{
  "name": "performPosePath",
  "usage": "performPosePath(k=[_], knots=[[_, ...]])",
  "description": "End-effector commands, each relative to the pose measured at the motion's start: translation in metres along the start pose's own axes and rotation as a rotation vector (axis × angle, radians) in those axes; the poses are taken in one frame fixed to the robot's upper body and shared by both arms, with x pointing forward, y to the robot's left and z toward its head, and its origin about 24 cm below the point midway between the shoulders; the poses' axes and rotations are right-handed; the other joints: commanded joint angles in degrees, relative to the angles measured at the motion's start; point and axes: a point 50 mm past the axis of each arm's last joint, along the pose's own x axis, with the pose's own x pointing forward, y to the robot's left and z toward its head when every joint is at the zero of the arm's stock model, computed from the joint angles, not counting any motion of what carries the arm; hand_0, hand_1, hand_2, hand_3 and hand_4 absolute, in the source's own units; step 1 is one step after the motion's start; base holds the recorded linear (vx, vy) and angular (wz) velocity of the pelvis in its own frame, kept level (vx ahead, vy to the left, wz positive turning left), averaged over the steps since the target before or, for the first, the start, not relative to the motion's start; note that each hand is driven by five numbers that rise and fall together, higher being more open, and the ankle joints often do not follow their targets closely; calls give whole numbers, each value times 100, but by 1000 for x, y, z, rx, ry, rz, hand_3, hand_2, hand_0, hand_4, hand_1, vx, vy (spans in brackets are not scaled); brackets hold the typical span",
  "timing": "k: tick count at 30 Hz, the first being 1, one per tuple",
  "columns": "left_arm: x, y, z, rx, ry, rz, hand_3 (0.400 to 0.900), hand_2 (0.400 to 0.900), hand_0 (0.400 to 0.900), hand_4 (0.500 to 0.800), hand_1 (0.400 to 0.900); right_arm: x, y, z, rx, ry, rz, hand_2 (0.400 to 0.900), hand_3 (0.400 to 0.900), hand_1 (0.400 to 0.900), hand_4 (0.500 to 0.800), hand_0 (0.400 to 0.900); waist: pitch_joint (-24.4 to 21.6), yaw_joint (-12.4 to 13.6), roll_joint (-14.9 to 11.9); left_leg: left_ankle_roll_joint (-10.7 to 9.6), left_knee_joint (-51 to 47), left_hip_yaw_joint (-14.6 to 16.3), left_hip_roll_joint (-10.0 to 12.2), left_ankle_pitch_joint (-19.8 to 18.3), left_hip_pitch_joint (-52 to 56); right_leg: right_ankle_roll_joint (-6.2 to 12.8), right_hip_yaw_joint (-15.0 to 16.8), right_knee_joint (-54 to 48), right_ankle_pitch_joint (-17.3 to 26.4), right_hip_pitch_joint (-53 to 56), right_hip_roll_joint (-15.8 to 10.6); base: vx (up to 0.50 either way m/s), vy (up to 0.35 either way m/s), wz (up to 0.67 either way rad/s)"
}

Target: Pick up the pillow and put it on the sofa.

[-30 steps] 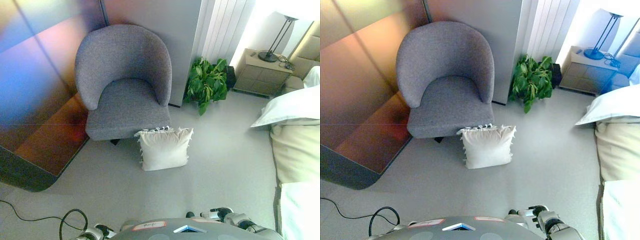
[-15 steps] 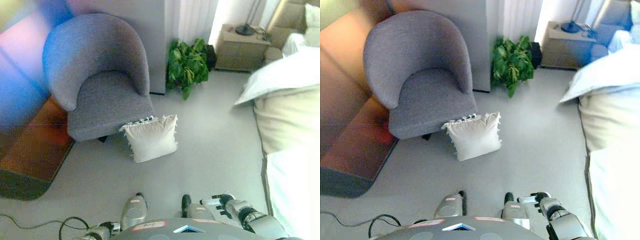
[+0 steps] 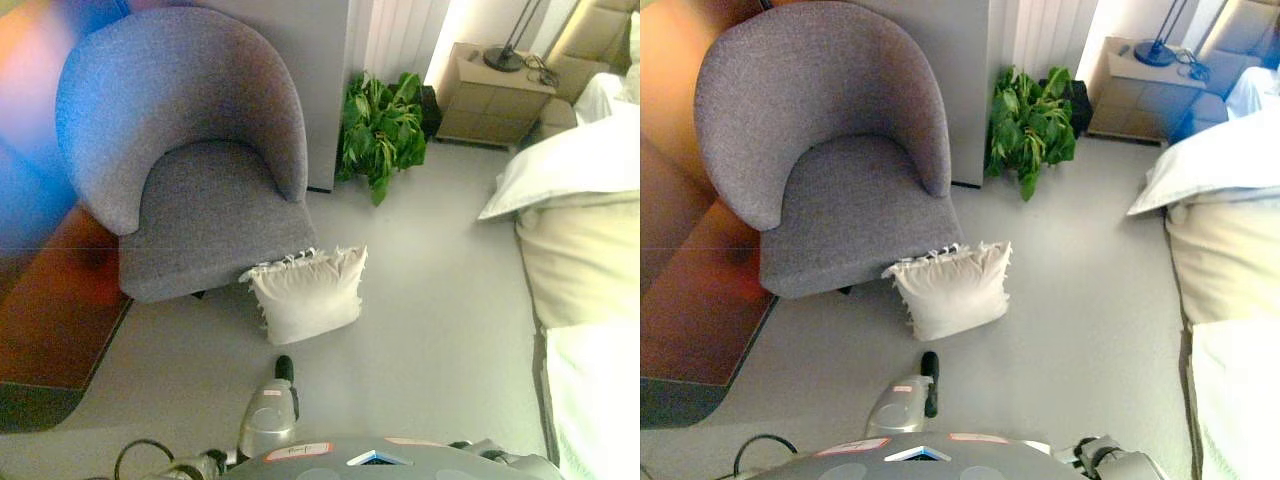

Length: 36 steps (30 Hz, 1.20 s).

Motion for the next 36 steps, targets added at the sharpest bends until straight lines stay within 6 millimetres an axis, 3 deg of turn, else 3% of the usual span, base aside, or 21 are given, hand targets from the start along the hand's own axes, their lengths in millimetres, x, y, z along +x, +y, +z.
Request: performPosePath(k=[1, 4, 6, 8, 10, 13, 15, 18, 21, 25, 31, 36], knots=[[-1, 8, 1, 20, 25, 8, 900, 900, 900, 800, 900, -4, -26, 18, 31, -84, -94, 900, 900, 900, 800, 900, -194, 80, 198, -147, -90, -432, 392, -154, -434, 290, 288, 1114, 957, 53, -188, 248, 79, 36], [-3, 12, 12, 83, 14, 25, 900, 900, 900, 800, 900, -3, -25, 16, 15, -109, -129, 900, 900, 900, 800, 900, -222, -60, 222, 97, -257, -562, 213, -324, -124, 211, 553, 2314, 1626, -903, -172, 291, 27, 48], [-4, 15, 21, 103, 5, 53, 900, 900, 900, 800, 900, -6, -31, 25, -58, -163, -198, 900, 900, 900, 800, 900, -132, -122, 210, 149, -174, -568, 177, -428, -3, 65, 385, 2132, 1521, -1462, -253, 210, -208, 23], [-7, 19, 37, 107, -32, 79, 900, 900, 900, 800, 900, -13, -40, 49, -159, -252, -288, 900, 900, 900, 800, 900, 23, -148, 197, 99, -34, -584, 249, -495, -32, 2, 252, 1479, 1300, -1947, -86, 13, -397, 15], [-14, 22, 67, 91, -121, 103, 900, 900, 900, 800, 900, -31, -55, 95, -256, -392, -421, 900, 900, 900, 800, 900, 426, -207, 63, -2, 239, -651, 310, -657, -162, 55, 142, 723, 1699, -2852, -173, -202, -555, 24], [-21, 25, 88, 55, -203, 123, 900, 900, 900, 800, 900, -62, -66, 149, -377, -558, -611, 900, 900, 900, 800, 900, 835, -257, -169, -172, 679, -772, 367, -1142, -386, 258, 26, 81, 2414, -3678, -458, -68, -481, 34], [-20, 21, 88, 51, -215, 123, 900, 900, 900, 800, 900, -77, -70, 169, -453, -630, -715, 900, 900, 900, 800, 900, 960, -251, -145, -177, 1145, -1016, 478, -1334, -595, 281, 271, 494, 2188, -3772, -415, 155, -277, 52], [-17, 10, 81, 53, -203, 106, 900, 900, 900, 800, 900, -94, -73, 189, -491, -707, -792, 900, 900, 900, 800, 900, 990, -112, -115, -361, 1242, -1095, 810, -1229, -677, 345, -72, 845, 1813, -3580, -571, 178, -167, 40], [-20, 1, 93, 99, -228, 91, 900, 900, 900, 800, 900, -121, -80, 218, -487, -792, -881, 900, 900, 900, 800, 900, 1105, 19, -25, -568, 1062, -1200, 1034, -1046, -846, 424, -305, 908, 1610, -3717, -601, 1, -169, 52], [-24, -12, 104, 126, -249, 40, 900, 900, 900, 800, 900, -160, -100, 249, -514, -839, -1035, 900, 900, 900, 800, 900, 1216, 149, 165, -678, 757, -1306, 1026, -875, -959, 447, -472, 1149, 1501, -4095, -770, -50, 25, 28], [-23, -25, 104, 82, -249, -4, 900, 900, 900, 800, 900, -195, -125, 266, -499, -860, -1152, 900, 900, 900, 800, 900, 1330, 267, 434, -729, 685, -1466, 909, -867, -1004, 434, -400, 1582, 1399, -4481, -976, 19, 87, 15], [-29, -27, 117, 47, -262, -17, 900, 900, 900, 800, 900, -225, -133, 283, -478, -882, -1191, 900, 900, 900, 800, 900, 1490, 360, 547, -732, 866, -1630, 809, -880, -1329, 409, -320, 1806, 1346, -4794, -1002, 11, 25, 10]])
